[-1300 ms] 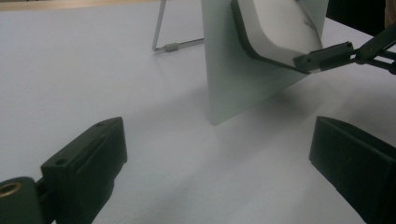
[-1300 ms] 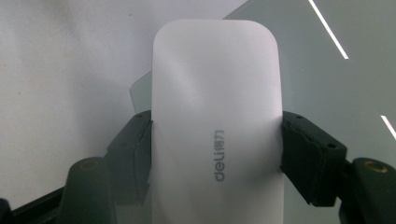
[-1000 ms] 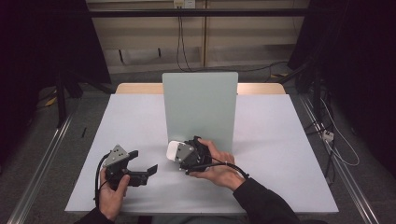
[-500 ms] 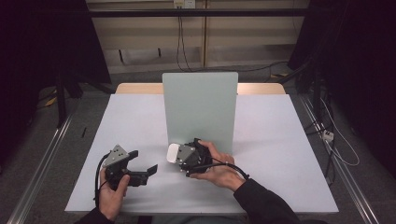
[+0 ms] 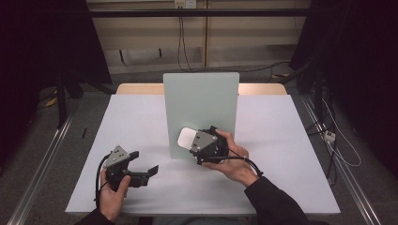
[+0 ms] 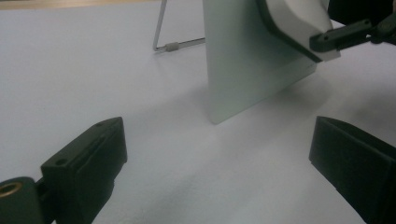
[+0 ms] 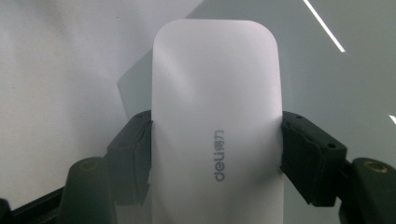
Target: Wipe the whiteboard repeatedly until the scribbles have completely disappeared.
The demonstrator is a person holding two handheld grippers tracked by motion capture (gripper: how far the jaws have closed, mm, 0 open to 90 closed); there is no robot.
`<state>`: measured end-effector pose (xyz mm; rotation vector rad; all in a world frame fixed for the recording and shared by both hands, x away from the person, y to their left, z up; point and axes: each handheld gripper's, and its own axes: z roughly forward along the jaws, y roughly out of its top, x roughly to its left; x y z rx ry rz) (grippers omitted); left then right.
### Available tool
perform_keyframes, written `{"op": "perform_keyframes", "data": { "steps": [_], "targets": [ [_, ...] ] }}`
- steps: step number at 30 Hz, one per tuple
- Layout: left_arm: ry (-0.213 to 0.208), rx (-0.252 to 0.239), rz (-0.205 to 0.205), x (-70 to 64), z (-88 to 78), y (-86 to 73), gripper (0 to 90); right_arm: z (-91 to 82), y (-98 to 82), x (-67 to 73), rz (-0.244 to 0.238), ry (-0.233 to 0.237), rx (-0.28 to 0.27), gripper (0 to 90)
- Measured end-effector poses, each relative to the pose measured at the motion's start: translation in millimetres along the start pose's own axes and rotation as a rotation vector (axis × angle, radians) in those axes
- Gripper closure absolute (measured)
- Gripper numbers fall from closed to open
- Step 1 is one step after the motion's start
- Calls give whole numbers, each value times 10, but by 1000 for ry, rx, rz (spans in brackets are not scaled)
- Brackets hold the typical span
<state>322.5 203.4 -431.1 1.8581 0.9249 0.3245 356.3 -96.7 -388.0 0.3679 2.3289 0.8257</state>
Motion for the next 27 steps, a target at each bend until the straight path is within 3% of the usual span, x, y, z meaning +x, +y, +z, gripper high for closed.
{"op": "perform_keyframes", "data": {
  "steps": [7, 11, 19, 27],
  "targets": [
    [0, 0, -1, -1, 3, 0, 42, -222, -75, -252, 41, -51, -15, 315],
    [2, 3, 0, -4, 4, 1, 42, -222, -127, -233, 38, -52, -18, 315],
    [1, 6, -3, -2, 9, -2, 42, -56, -284, 21, -27, 42, 29, 315],
    [0, 5, -1, -7, 11, -1, 42, 76, -340, 156, -77, 148, 97, 315]
  ]
}}
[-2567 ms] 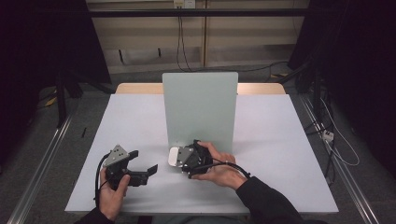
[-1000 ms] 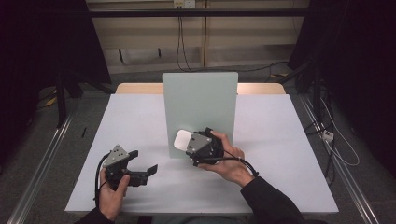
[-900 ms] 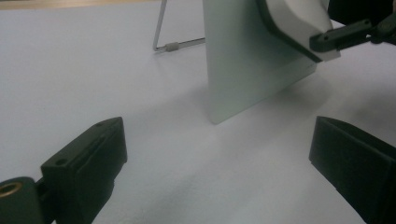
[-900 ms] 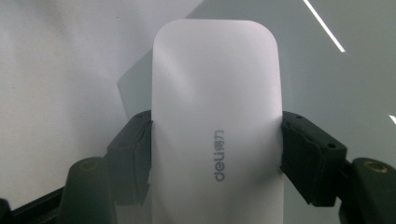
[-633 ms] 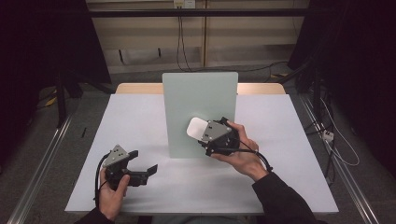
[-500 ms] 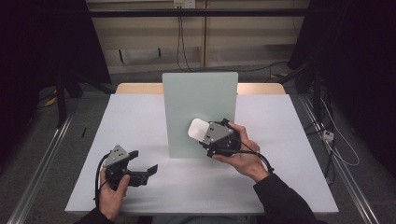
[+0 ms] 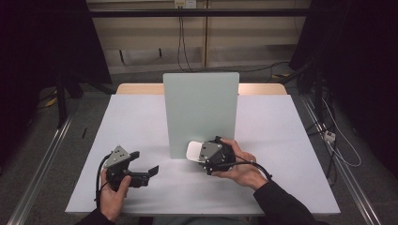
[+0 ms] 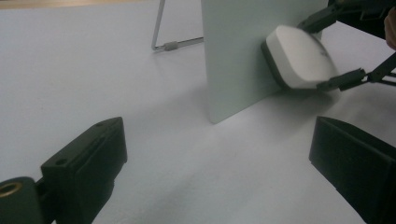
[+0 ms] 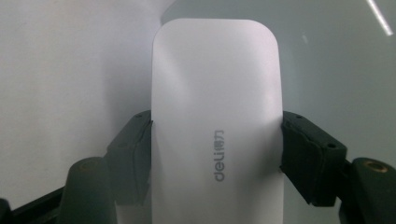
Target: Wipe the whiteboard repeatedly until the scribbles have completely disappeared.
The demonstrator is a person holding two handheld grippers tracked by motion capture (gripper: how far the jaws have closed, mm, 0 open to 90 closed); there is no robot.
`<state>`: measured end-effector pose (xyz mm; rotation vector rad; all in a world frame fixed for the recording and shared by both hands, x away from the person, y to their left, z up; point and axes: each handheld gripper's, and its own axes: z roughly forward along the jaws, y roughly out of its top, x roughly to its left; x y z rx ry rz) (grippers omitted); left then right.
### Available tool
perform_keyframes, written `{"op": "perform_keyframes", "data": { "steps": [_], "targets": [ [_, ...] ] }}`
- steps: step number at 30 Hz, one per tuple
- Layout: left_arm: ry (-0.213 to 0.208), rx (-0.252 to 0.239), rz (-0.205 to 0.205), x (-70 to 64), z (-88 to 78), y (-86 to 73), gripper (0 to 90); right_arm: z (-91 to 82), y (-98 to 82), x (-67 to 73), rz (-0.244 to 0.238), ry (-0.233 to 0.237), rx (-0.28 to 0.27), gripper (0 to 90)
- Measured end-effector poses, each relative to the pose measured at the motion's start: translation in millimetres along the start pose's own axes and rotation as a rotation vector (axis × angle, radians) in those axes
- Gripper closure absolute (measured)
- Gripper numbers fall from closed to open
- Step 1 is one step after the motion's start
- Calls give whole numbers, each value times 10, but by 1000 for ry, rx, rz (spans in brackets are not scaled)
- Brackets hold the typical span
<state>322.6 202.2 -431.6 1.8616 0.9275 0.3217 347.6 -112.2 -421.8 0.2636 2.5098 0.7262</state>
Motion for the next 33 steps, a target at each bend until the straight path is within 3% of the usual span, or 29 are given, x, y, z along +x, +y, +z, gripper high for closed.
{"op": "perform_keyframes", "data": {
  "steps": [2, 6, 11, 18, 33],
  "targets": [
    [-1, -1, 0, 1, -3, -1, 42, 47, -5, 24, -11, 32, 14, 314],
    [1, 0, -2, 3, -5, -1, 42, 50, -14, 25, -2, 37, 10, 314],
    [1, -1, -2, 6, -6, 0, 42, -20, -51, -18, 11, 7, -12, 314],
    [0, 1, 0, 1, -2, 1, 42, -185, -134, -123, 61, -57, -51, 314],
    [-7, -3, -13, 27, -6, -7, 42, -245, -188, -154, 171, -38, -68, 314]
  ]
}}
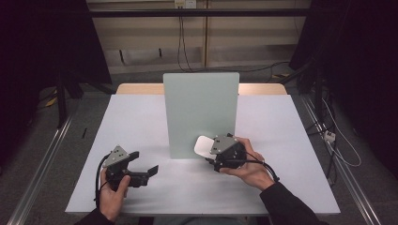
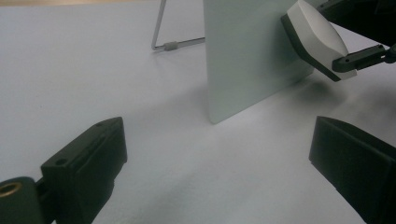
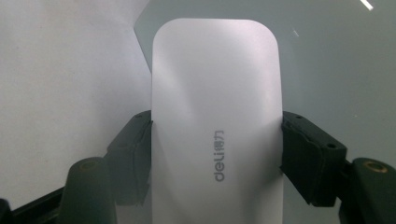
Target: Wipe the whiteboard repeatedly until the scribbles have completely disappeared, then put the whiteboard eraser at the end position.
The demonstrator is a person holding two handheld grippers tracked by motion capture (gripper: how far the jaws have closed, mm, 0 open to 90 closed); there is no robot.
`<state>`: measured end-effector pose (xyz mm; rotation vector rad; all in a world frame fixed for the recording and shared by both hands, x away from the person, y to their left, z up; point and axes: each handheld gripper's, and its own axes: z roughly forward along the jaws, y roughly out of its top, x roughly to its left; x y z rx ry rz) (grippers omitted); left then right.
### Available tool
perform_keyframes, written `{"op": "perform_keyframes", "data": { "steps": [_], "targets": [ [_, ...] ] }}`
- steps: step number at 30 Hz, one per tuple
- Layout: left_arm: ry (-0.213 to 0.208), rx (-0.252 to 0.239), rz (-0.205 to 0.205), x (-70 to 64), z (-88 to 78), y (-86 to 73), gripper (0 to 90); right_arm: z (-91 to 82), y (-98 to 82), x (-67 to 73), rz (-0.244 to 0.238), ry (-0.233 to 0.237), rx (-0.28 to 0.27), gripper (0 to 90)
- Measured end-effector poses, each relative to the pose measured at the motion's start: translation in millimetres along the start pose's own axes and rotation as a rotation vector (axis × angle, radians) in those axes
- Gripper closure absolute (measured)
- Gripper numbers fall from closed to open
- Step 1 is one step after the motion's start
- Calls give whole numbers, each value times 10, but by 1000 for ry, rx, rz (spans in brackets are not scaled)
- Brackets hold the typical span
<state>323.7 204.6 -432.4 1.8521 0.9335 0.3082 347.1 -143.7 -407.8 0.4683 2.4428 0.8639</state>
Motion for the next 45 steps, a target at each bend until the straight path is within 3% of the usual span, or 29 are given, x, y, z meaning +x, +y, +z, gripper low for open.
{"op": "perform_keyframes", "data": {
  "steps": [10, 16, 22, 34, 40, 45],
  "targets": [
    [0, -2, -3, -7, -3, 3, 42, -121, -21, -13, 52, 2, -43, 314],
    [0, -2, -1, -6, -8, 3, 42, -204, -86, -57, 125, 11, -77, 314],
    [4, -4, 0, -20, -16, 4, 42, -260, -128, -65, 148, 0, -71, 314],
    [4, -2, -2, -23, -18, 1, 42, -338, -281, -86, 200, 22, -52, 315],
    [6, -3, -1, -29, -26, 2, 42, -372, -315, -99, 221, 54, -45, 314],
    [3, -3, -10, -8, -19, -9, 42, -393, -295, -66, 207, 125, -25, 314]
  ]
}}
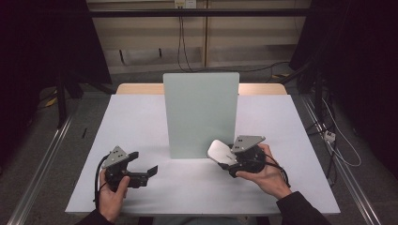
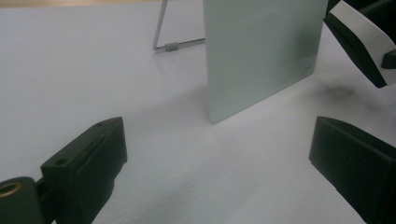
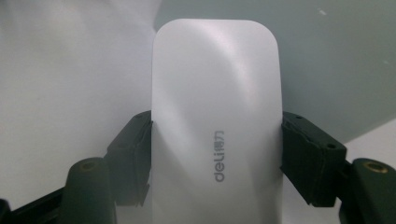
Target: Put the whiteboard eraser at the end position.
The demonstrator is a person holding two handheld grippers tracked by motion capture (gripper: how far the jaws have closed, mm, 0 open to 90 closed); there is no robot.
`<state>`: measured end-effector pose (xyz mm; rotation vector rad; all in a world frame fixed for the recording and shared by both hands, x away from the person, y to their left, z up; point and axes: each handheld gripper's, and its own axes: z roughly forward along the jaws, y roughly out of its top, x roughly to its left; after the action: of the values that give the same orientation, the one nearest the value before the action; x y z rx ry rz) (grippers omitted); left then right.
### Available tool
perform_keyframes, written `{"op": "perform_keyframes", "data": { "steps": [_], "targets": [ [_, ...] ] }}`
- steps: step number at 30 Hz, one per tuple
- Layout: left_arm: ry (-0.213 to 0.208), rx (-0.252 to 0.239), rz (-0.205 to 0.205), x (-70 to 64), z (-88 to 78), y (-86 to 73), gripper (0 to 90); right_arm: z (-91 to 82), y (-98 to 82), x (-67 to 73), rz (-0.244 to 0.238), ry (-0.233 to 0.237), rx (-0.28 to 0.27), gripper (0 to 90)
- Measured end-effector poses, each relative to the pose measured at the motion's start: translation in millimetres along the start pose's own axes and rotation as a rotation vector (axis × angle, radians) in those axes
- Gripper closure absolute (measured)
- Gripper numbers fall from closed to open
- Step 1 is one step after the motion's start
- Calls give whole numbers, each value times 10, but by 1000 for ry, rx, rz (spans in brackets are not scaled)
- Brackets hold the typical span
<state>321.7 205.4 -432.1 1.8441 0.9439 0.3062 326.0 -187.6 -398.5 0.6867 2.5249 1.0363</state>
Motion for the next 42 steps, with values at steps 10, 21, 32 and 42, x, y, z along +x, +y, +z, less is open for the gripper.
{"op": "perform_keyframes", "data": {
  "steps": [10, 21, 32, 42],
  "targets": [
    [-3, -3, 3, -12, -4, 6, 42, 103, 39, 156, -68, 111, 55, 314],
    [1, -4, 7, -15, -9, 15, 42, 279, 163, 282, -123, 186, 76, 315],
    [1, -3, 14, -24, -9, 20, 42, 492, 236, 405, -199, 238, 108, 314],
    [2, -1, 13, -17, -8, 19, 42, 639, 224, 429, -202, 229, 149, 312]
  ]
}}
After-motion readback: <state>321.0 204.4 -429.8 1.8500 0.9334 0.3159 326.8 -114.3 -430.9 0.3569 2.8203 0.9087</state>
